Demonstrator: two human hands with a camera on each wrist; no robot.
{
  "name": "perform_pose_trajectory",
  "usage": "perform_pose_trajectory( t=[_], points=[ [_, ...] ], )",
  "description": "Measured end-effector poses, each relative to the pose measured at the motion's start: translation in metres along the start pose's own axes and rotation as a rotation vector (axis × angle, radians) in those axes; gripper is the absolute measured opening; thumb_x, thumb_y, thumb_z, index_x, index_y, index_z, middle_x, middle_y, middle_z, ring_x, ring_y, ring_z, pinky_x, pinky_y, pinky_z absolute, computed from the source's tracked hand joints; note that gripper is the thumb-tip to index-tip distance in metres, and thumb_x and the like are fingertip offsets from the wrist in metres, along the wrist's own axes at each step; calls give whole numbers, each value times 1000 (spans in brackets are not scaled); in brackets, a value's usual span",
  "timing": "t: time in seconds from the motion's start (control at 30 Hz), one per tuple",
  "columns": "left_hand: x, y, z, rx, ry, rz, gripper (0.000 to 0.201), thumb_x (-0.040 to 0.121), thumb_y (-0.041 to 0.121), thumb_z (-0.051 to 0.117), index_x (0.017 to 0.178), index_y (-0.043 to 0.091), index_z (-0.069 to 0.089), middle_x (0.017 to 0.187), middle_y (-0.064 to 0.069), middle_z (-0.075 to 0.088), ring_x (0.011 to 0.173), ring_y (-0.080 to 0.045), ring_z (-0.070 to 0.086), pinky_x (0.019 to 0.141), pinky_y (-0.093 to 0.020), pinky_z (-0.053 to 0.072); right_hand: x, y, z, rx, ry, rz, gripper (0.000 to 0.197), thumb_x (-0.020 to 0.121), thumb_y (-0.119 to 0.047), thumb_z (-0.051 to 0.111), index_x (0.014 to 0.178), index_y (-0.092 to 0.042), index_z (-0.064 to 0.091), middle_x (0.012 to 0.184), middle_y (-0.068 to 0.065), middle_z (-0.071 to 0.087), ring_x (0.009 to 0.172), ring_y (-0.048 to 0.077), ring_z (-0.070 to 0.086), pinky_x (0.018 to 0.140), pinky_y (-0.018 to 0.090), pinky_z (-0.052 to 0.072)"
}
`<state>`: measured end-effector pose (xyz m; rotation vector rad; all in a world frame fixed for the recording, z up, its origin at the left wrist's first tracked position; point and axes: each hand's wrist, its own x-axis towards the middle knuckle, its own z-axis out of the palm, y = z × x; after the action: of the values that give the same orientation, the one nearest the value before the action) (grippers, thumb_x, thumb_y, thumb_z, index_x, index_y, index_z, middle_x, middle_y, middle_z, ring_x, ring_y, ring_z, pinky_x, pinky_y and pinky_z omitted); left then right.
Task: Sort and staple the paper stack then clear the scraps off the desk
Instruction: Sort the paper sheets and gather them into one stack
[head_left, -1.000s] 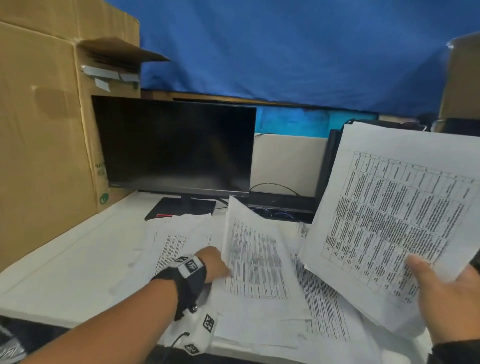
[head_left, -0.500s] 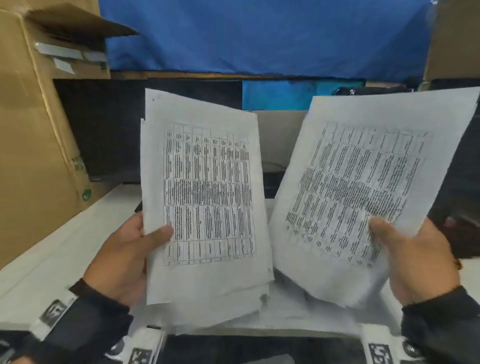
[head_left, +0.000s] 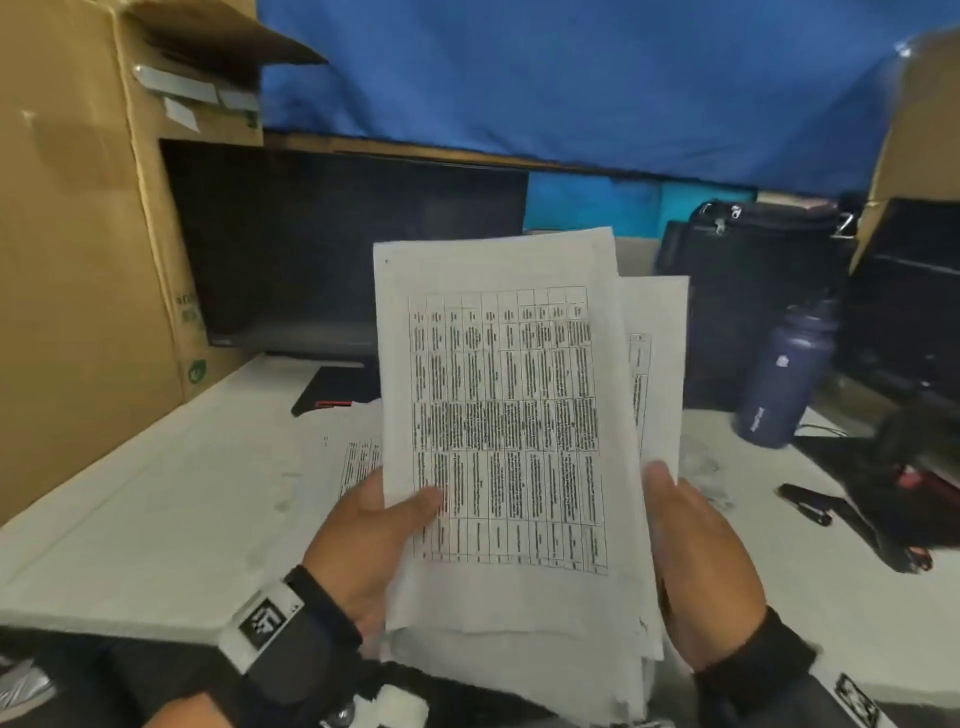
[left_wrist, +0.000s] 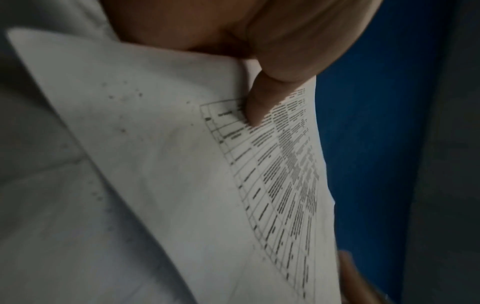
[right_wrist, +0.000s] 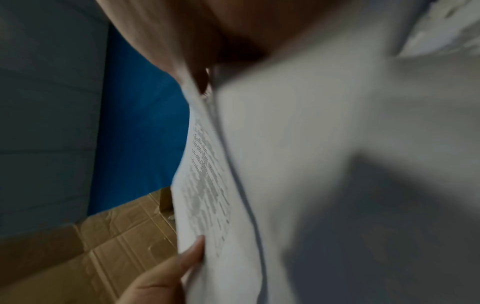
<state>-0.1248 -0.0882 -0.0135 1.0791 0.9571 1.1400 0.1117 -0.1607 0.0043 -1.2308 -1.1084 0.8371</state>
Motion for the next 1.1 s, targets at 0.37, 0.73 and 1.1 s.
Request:
perform_pose_trajectory(
  t=[0.37, 0.73, 1.1],
  points=[
    [18, 44, -15, 207, 71, 283, 37, 95, 15, 57, 117, 46, 54, 111, 21, 72, 106, -5, 68, 93, -34, 53, 52, -33, 14, -455, -104, -345, 48, 92, -11, 62, 113, -48, 41, 111, -37, 60, 104, -9, 61, 85, 21, 56],
    [25, 46, -18, 137, 141, 237, 36, 96, 3, 52, 117, 33, 59, 107, 11, 76, 98, -12, 73, 87, -41, 56, 107, -113, 12, -504, -420, -175, 54, 86, -17, 71, 130, -39, 49, 120, -11, 70, 109, 13, 68, 89, 44, 57],
    [17, -1, -7, 153, 184, 170, 27, 97, 10, 53, 104, 32, 67, 104, 14, 75, 105, -9, 68, 92, -35, 50, 53, 2, 43, -23, 187, -141, 27, 91, 3, 56, 105, -20, 56, 104, -5, 71, 96, 5, 67, 75, 16, 52]
  ],
)
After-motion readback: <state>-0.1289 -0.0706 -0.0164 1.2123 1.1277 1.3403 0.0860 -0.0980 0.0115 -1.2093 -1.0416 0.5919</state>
